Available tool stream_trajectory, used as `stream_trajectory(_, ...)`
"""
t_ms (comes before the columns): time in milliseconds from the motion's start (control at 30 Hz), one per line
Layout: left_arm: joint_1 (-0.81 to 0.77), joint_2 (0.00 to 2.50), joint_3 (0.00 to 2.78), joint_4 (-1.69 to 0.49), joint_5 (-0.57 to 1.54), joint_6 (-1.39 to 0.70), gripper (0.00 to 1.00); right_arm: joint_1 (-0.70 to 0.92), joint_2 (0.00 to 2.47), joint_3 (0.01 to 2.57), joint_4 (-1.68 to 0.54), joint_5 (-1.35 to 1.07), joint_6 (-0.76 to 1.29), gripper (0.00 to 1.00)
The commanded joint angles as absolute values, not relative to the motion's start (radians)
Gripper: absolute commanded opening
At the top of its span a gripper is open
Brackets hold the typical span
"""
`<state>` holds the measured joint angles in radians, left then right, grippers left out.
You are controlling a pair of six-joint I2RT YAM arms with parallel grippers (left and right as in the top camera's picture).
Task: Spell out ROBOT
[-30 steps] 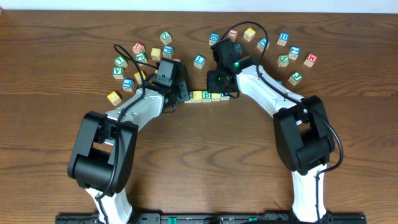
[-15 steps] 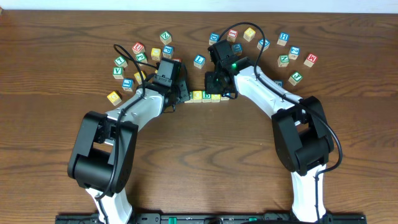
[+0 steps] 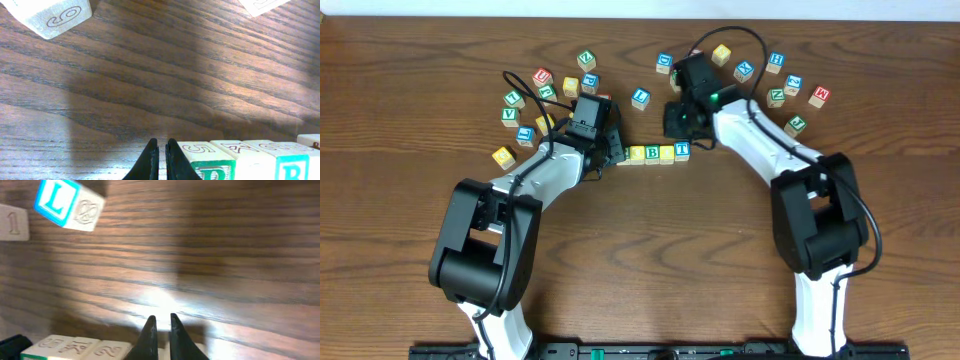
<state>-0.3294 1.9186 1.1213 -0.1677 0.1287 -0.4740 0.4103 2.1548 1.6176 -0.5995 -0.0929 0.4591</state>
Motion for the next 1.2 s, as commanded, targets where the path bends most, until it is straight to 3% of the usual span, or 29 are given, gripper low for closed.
stream_trajectory(0, -0.327, 1.921, 1.114, -0.166, 0.123, -0.480, 0.07, 0.411, 2.120, 1.632, -0.619, -0.081, 0.447, 0.04)
stream_trajectory(1167, -0.327, 1.921, 1.114, -0.167, 0.123, -0.480, 0.07, 0.441, 2.132, 1.587, -0.645, -0.017, 0.448, 0.01)
